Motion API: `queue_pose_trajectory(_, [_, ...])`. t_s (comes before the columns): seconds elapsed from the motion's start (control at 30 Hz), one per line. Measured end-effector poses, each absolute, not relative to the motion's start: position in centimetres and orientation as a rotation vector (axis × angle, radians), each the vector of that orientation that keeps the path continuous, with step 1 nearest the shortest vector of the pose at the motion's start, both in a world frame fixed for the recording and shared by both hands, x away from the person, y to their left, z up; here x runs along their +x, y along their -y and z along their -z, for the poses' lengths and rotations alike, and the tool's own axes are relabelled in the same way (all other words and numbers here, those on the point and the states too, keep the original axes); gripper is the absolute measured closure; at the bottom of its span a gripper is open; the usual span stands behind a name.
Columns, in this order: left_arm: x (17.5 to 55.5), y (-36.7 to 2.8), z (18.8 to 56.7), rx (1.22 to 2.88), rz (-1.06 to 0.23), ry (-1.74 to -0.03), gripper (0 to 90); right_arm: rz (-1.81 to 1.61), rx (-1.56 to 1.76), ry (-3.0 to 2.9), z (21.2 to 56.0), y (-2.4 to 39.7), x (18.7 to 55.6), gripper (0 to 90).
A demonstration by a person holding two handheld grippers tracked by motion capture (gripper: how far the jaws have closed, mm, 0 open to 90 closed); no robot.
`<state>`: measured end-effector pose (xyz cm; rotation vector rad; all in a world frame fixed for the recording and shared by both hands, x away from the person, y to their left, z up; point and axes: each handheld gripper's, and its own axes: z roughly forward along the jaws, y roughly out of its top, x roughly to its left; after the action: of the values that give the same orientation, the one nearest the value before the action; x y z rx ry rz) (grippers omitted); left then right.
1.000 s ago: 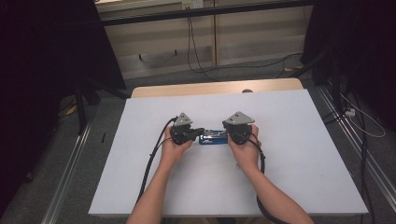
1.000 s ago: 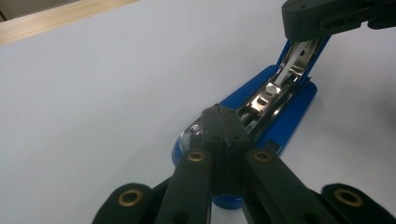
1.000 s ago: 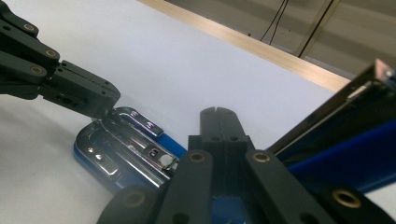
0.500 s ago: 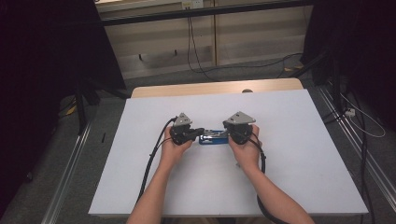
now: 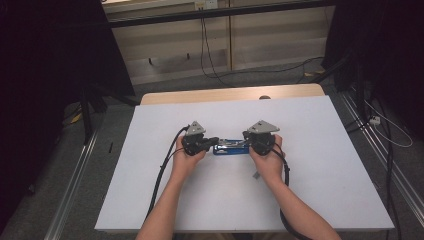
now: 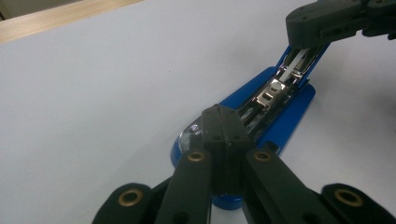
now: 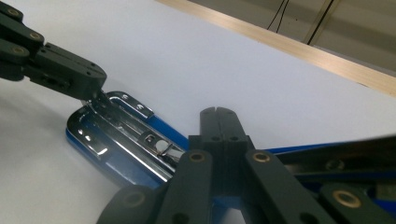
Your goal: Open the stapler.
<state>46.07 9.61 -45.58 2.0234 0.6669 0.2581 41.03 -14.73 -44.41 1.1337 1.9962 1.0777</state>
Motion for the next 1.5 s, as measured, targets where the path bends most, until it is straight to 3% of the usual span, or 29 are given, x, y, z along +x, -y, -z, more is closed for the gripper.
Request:
queue_pose_trajectory(0.63, [46.1, -10.1, 45.1, 1.960, -0.205, -0.694, 90.0, -1.151, 1.102, -2.076, 45.1, 17.9, 40.0, 89.3])
queue_pose_trajectory(0.73, [46.1, -10.1, 45.0, 1.951, -0.175, -0.685, 76.8, -1.159, 1.069, -2.121, 44.8, 18.7, 38.8, 82.2])
queue_pose_trajectory(0.8, [45.9, -10.1, 44.8, 1.943, -0.173, -0.697, 74.0, -1.174, 1.061, -2.121, 44.7, 18.9, 38.4, 81.1])
queue_pose_trajectory(0.87, [45.7, -10.0, 44.5, 1.949, -0.191, -0.722, 58.6, -1.212, 1.053, -2.123, 44.5, 19.3, 37.6, 71.8])
queue_pose_trajectory(0.97, [45.4, -10.4, 44.0, 1.959, -0.164, -0.712, 52.6, -1.248, 1.055, -2.134, 44.2, 19.9, 36.3, 58.1])
queue_pose_trajectory(1.07, [45.2, -10.8, 43.6, 1.956, -0.166, -0.755, 37.4, -1.274, 1.047, -2.147, 44.2, 20.4, 35.0, 47.9])
queue_pose_trajectory(1.2, [44.5, -11.2, 43.3, 1.974, -0.178, -0.758, 24.9, -1.284, 1.075, -2.174, 44.5, 20.7, 34.0, 35.1])
queue_pose_trajectory(1.37, [43.5, -11.7, 42.9, 1.990, -0.174, -0.767, 15.0, -1.265, 1.104, -2.211, 45.0, 20.6, 33.4, 23.4])
queue_pose_trajectory(1.5, [42.4, -13.0, 42.8, 1.978, -0.223, -0.771, 13.0, -1.246, 1.119, -2.210, 45.0, 20.4, 33.1, 18.3])
